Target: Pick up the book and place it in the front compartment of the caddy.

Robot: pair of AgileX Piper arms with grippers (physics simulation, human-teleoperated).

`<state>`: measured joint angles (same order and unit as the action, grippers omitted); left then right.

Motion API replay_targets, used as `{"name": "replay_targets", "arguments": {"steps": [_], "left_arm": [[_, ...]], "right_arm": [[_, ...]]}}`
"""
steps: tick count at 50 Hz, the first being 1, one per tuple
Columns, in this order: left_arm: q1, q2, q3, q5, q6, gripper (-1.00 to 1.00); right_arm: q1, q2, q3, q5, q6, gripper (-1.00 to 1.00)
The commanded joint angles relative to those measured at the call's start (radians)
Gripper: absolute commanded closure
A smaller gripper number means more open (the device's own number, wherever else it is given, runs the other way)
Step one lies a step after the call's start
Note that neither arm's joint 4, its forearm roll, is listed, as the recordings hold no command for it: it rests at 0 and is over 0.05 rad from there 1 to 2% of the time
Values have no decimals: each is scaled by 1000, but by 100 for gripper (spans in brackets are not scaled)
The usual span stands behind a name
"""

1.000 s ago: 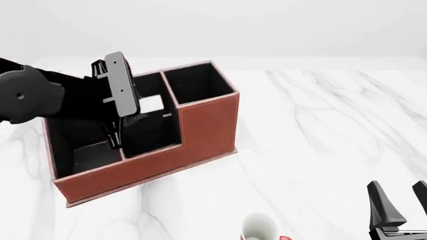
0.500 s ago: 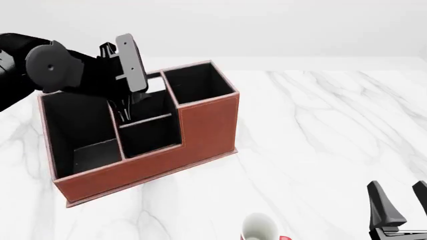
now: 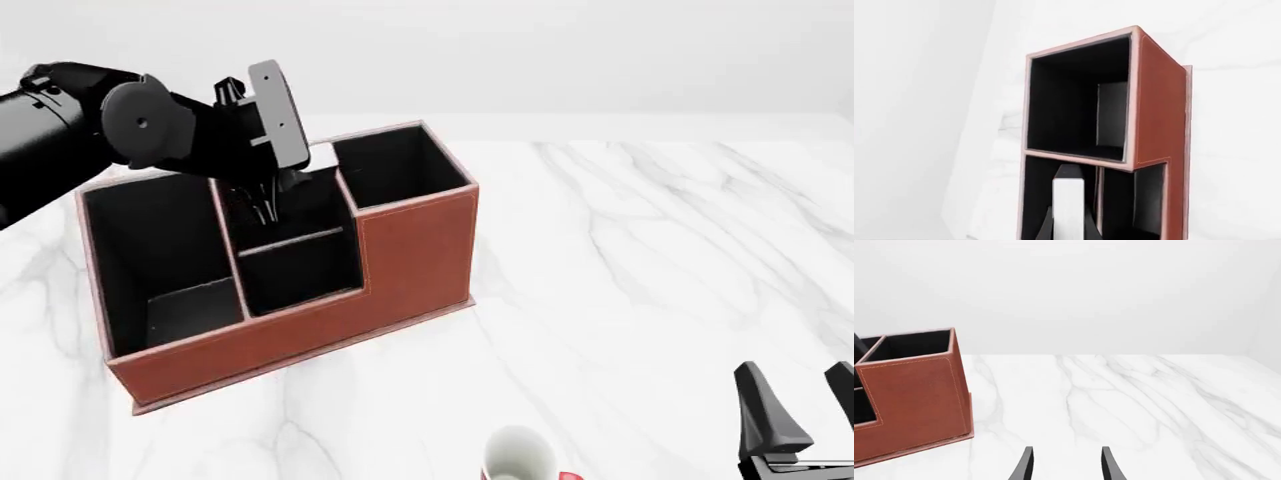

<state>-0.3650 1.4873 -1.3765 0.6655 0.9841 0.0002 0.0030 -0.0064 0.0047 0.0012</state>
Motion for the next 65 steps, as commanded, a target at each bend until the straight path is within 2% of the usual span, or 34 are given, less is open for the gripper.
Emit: {"name": "replay_targets", "arguments": {"steps": [1, 15, 18, 20, 30, 32, 65], "left_arm": [[65, 28, 5, -51, 2, 100], [97, 59, 0, -69, 23, 100], [84, 63, -22, -58, -13, 100], [93, 69, -11, -72, 6, 100], [94, 95, 3, -117, 9, 100], [94, 104, -7, -113, -10, 100], [144, 180, 46, -208, 17, 100]], "right_arm": [[0, 0, 1, -1, -1, -100], [0, 0, 1, -1, -1, -100], [0, 0, 1, -2, -1, -100], [0, 0, 1, -1, 0, -100], [0, 0, 1, -1, -1, -100], [0, 0, 1, -1, -1, -100], [0, 0, 1, -1, 0, -100]]}}
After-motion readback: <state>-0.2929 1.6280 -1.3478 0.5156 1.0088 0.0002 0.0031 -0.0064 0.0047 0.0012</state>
